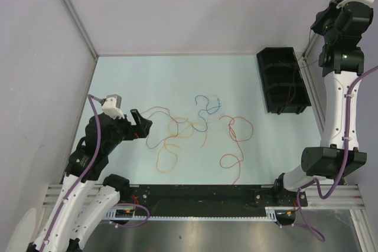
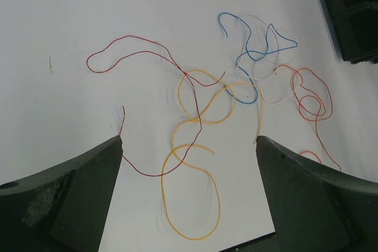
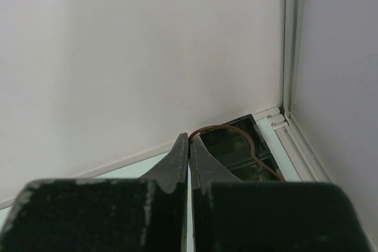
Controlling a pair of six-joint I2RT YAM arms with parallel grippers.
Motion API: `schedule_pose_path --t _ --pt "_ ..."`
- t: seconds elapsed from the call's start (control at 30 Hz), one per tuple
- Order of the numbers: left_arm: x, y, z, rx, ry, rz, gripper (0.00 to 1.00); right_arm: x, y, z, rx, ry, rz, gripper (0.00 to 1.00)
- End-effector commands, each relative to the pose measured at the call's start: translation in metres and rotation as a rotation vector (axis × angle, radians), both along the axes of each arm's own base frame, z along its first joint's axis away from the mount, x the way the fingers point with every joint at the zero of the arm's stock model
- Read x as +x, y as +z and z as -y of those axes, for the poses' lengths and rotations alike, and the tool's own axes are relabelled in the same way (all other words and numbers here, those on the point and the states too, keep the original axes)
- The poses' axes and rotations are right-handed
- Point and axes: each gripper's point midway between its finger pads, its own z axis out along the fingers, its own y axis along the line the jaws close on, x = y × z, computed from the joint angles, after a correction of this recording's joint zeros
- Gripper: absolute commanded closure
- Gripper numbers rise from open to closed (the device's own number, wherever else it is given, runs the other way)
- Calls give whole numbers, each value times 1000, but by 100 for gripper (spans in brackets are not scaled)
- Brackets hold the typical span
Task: Untangle the cables
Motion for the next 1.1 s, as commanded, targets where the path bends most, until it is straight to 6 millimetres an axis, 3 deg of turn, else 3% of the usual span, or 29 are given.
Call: schedule_pose_path --t 0.0,0.13,0.23,0.63,0.93,1.07 --pt "1 6 -3 5 7 29 0 5 -8 10 23 -28 7 100" --pt "1 5 -3 7 7 24 0 8 -31 25 59 -54 -30 100" --pt "1 6 -3 6 7 26 0 11 -45 25 97 -43 -48 100" --pt "1 6 -3 6 7 27 0 20 -103 5 156 74 -140 100" --pt "1 6 -4 6 7 31 0 33 -148 -26 248 238 -224 100" --pt "1 6 -4 6 7 31 0 34 -170 -20 249 206 -270 100"
